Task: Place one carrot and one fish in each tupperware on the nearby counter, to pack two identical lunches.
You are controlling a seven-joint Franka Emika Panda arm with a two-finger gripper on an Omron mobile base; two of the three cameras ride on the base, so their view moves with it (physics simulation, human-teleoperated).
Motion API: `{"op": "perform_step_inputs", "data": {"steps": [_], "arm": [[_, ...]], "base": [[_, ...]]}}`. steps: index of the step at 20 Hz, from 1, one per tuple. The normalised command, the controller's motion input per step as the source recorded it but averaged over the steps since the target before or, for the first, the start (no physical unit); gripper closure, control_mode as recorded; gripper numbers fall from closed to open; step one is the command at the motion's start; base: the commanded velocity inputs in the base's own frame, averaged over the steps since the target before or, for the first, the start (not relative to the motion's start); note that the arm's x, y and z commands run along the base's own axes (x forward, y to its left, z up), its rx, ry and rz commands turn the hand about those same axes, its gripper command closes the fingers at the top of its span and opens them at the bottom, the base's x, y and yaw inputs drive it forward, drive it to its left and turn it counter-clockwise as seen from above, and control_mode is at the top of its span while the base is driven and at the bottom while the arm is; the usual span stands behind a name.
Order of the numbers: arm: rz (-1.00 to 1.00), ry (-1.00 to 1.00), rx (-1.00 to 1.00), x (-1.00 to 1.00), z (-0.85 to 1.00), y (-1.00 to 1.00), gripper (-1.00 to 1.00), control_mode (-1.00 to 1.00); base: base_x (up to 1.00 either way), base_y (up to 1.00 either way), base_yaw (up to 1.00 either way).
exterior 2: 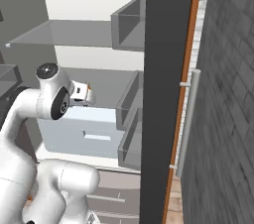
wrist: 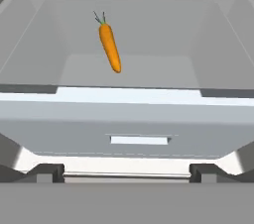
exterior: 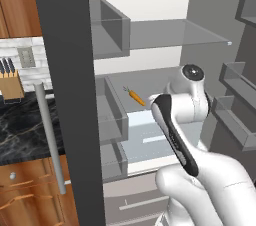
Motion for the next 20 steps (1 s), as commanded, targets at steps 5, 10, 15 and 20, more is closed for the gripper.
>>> {"op": "perform_step_inputs", "data": {"steps": [5,10,15,20], "arm": [[0.00,0.03,0.00,0.93,-0.11,0.10,-1.00,-1.00],[0.02,0.00,0.00,0.74,-0.33,0.09,-1.00,-1.00],[0.05,0.02,0.00,0.79,-0.34,0.15,-1.00,-1.00],[0.07,0.06,0.00,0.77,-0.34,0.14,-1.00,-1.00]], "base": [[0.00,0.00,0.00],[0.00,0.00,0.00],[0.00,0.00,0.00],[0.00,0.00,0.00]]}}
